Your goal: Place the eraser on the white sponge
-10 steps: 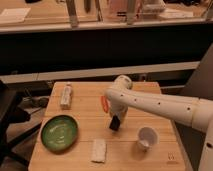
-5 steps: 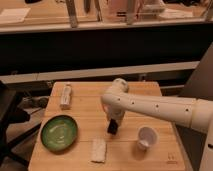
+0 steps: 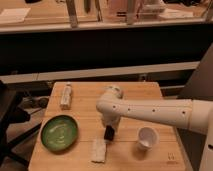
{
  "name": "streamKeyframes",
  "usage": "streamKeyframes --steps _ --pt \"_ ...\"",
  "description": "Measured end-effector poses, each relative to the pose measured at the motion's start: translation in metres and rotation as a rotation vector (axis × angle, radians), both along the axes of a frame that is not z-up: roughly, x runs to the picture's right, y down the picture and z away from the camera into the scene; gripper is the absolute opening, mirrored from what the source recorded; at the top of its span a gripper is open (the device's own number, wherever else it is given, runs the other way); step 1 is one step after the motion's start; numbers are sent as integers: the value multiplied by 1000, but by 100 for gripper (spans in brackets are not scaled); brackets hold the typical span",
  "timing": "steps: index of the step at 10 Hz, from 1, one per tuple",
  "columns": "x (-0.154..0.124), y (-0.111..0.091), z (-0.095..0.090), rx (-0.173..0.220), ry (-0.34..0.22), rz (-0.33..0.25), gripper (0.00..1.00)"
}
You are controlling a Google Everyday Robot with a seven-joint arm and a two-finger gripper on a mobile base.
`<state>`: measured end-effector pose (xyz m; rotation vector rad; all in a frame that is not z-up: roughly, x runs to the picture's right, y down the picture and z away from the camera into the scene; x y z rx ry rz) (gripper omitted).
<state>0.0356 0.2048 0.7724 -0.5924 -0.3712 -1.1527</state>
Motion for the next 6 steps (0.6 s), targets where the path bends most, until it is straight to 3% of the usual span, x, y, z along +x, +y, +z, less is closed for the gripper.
streamKeyframes --steps 2,6 --pt "-20 5 -5 0 -21 -20 4" --pt "-27 15 -9 -6 -46 -51 4"
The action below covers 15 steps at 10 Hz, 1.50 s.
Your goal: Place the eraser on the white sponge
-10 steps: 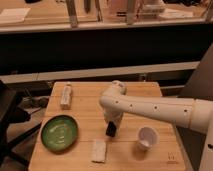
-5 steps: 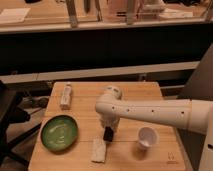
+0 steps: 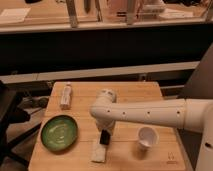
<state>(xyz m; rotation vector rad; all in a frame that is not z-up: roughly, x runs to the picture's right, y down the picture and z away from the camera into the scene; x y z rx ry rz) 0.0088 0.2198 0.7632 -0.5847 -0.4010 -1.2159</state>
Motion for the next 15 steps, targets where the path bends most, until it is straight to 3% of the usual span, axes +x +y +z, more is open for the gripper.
streamKeyframes --steps 15 --pt "-17 19 -9 4 -63 -51 4"
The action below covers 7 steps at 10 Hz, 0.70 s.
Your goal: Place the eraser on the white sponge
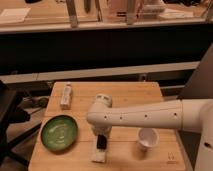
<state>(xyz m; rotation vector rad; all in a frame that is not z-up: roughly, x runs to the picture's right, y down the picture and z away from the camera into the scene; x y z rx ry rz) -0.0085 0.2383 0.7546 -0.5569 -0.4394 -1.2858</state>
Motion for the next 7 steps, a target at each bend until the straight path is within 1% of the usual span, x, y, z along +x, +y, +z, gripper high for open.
streamKeyframes --steps 7 --pt "1 4 0 0 -23 -4 4"
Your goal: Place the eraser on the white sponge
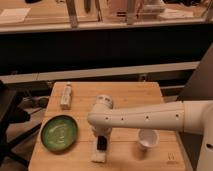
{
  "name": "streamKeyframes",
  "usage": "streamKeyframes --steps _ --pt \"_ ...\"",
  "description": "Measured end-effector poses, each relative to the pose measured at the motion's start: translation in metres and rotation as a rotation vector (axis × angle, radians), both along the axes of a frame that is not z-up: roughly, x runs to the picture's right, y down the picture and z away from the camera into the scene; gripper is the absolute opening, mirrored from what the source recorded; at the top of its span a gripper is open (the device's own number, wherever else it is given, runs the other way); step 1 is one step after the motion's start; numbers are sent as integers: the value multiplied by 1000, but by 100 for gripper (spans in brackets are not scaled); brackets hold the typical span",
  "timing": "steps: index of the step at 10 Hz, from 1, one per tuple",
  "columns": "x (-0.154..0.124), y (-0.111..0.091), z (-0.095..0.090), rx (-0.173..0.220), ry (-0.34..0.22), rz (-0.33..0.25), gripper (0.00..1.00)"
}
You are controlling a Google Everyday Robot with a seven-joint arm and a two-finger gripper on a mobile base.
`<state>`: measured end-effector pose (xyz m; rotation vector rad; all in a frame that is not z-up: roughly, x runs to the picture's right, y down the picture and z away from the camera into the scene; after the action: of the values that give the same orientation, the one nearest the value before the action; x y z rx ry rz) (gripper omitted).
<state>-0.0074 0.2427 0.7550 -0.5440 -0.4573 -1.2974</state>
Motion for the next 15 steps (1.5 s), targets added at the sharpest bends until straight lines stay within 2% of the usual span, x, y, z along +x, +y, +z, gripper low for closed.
streamKeyframes --steps 7,10,14,15 --pt "2 5 -1 -5 -24 -7 4" --pt "2 7 -1 -6 -34 -10 15" --pt "0 10 -2 -8 -48 -19 16" --pt "0 11 -2 -8 -52 -19 19"
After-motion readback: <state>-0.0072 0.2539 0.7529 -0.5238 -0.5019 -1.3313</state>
